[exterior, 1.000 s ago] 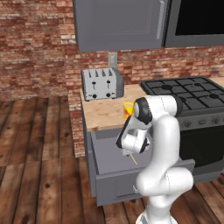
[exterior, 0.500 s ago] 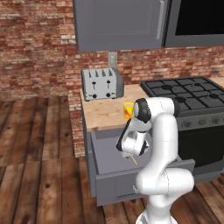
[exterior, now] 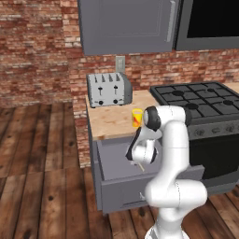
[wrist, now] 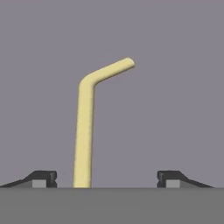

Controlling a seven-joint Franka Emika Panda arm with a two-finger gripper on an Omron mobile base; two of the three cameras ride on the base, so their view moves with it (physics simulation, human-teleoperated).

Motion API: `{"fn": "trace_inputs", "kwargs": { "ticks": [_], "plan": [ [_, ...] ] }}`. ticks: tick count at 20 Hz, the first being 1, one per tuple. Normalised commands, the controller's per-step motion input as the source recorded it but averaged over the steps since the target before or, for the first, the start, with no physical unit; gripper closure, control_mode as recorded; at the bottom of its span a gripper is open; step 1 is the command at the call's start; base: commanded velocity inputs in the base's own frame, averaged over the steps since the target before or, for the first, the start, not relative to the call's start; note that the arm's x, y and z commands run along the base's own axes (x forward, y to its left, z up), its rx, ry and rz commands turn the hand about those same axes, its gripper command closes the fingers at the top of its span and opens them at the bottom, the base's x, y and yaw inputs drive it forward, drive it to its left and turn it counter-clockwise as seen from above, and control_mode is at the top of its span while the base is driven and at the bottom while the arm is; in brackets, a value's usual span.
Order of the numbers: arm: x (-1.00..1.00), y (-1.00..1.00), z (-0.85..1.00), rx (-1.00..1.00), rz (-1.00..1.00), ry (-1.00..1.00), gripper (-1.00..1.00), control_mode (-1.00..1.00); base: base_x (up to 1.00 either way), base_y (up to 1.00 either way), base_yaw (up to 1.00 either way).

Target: Pick up the straw from the right drawer and put it inside the smoothie cup.

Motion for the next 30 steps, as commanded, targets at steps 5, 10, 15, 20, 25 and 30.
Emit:
{"fn": "trace_inputs", "kwargs": {
  "ticks": [5,10,15,20,25,30],
  "plan": [
    [0.07,0.10,-0.38,-0.03,-0.01,0.06,1.00,-1.00,0.00,0.00,0.00],
    [0.00,0.11,-0.42,-0.06,-0.02,0.07,1.00,-1.00,0.00,0.00,0.00],
    [0.02,0.12,-0.14,-0.02,0.00,0.01,1.00,-1.00,0.00,0.00,0.00],
    [0.00,0.02,-0.05,0.00,0.00,0.00,1.00,-1.00,0.00,0.00,0.00],
    [-0.08,-0.02,-0.06,0.00,0.00,0.01,1.00,-1.00,0.00,0.00,0.00],
    [-0.39,-0.18,0.14,0.00,0.00,0.00,1.00,-1.00,0.00,0.00,0.00]
  ]
}}
